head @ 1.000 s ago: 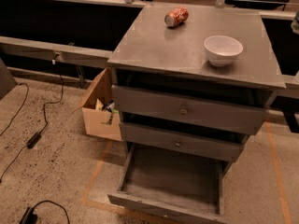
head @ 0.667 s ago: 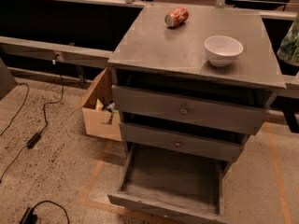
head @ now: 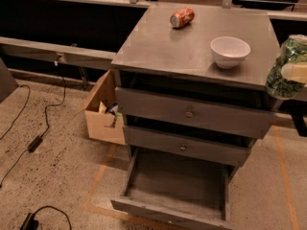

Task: Place green can into bottom drawer

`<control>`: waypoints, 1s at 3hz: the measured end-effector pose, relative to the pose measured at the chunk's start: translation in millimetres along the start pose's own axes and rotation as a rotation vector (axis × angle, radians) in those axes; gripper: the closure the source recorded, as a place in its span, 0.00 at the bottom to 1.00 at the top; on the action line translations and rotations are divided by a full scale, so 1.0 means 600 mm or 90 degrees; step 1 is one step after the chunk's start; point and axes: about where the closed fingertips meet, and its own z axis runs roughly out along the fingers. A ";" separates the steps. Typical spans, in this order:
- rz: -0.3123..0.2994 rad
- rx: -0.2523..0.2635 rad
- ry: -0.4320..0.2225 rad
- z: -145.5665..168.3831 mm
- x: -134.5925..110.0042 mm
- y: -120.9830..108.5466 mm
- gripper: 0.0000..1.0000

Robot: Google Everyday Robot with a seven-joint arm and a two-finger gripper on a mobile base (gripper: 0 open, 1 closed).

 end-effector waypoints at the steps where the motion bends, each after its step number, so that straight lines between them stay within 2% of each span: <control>1: -0.003 0.000 0.000 0.001 0.003 0.002 1.00; 2: -0.010 -0.013 0.024 0.025 0.092 0.033 1.00; 3: -0.017 -0.048 0.007 0.079 0.209 0.071 1.00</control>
Offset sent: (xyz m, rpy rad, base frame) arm -0.0520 0.0476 -0.1504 -0.0822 0.0519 0.0676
